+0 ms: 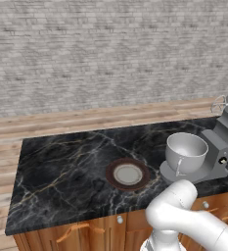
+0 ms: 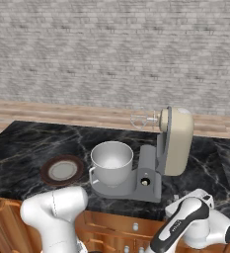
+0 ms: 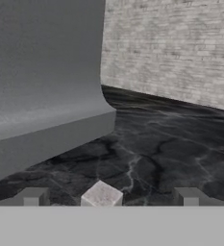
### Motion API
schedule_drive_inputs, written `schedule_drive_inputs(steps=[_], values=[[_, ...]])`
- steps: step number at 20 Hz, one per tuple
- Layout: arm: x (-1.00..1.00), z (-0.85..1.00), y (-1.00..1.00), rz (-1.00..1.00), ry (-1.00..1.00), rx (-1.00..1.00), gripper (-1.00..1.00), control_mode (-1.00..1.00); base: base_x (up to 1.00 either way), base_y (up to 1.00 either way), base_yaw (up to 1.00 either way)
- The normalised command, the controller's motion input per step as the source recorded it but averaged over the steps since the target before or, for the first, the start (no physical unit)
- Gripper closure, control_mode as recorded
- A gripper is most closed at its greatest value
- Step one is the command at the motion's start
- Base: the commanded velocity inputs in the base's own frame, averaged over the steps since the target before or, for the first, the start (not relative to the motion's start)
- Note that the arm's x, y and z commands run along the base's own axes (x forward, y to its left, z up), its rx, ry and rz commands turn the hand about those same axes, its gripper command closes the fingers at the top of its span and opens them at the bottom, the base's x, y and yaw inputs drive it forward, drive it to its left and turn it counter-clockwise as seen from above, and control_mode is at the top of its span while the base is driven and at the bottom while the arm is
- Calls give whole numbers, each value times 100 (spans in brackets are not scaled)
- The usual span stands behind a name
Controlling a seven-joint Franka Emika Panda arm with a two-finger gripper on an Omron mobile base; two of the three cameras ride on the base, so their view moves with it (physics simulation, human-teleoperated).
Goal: Add butter and sugar cubes to the stand mixer bowl and then turn on the stand mixer to begin making frosting.
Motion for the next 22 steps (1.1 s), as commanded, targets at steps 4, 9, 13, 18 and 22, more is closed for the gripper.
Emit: schedule_drive_inputs(steps=[4,9,13,18,22], values=[[0,-30,0,0,0,0,100,-100,0,0,0],[0,-28,0,0,-1,0,100,-100,0,0,0],[0,-29,0,0,-2,0,100,-100,0,0,0],[0,-19,0,0,-4,0,100,-100,0,0,0],[-14,-1,0,0,-6,0,100,-100,0,0,0]])
